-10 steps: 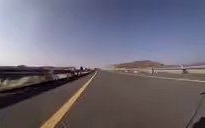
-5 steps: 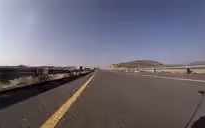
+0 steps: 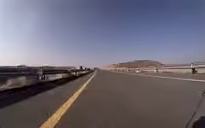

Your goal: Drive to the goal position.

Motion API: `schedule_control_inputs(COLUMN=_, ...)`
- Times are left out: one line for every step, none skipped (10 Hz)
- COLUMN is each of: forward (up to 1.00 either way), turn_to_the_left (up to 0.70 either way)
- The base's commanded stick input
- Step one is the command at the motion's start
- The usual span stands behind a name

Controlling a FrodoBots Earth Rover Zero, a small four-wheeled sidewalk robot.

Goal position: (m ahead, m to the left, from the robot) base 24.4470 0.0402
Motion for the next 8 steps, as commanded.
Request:
schedule_control_inputs(forward=0.85, turn_to_the_left=0.00)
schedule_control_inputs(forward=0.85, turn_to_the_left=0.00)
schedule_control_inputs(forward=0.85, turn_to_the_left=0.00)
schedule_control_inputs(forward=0.85, turn_to_the_left=0.00)
schedule_control_inputs(forward=0.85, turn_to_the_left=0.00)
schedule_control_inputs(forward=0.85, turn_to_the_left=0.00)
schedule_control_inputs(forward=0.85, turn_to_the_left=0.00)
schedule_control_inputs(forward=0.85, turn_to_the_left=0.00)
